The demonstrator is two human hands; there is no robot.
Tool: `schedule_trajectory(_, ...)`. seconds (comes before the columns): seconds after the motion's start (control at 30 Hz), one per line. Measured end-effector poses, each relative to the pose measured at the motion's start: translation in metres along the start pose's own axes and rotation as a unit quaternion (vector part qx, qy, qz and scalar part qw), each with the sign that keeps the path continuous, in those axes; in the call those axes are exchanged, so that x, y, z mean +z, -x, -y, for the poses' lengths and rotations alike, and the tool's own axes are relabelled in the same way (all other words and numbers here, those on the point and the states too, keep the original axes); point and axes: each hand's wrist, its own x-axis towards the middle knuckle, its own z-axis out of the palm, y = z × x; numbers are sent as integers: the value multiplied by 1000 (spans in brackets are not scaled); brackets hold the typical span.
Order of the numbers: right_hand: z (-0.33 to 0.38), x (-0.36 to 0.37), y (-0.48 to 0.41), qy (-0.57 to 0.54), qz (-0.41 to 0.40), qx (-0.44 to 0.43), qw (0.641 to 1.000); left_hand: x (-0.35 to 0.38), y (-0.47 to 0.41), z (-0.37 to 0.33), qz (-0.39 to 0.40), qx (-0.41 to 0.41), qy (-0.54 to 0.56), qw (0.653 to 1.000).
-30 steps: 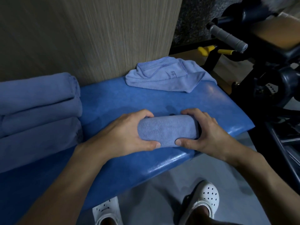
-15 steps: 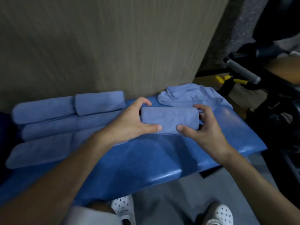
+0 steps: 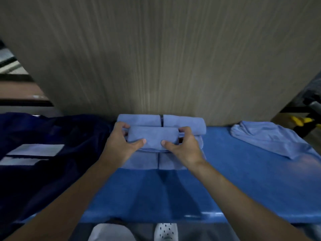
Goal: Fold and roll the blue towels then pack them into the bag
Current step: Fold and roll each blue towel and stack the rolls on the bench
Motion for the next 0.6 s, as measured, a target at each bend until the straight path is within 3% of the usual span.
schedule_trajectory(0.33, 6, 46, -9, 82, 27, -27, 996, -23, -7, 34, -29, -27, 0, 999)
schedule_trajectory(0.47, 4, 52, -8, 210, 5, -33, 977, -24, -5, 44, -17, -2, -43, 999)
schedule_trajectory(0.6, 4, 51, -4, 224, -23, -70, 972, -23, -6, 48, -3, 11, -89, 996)
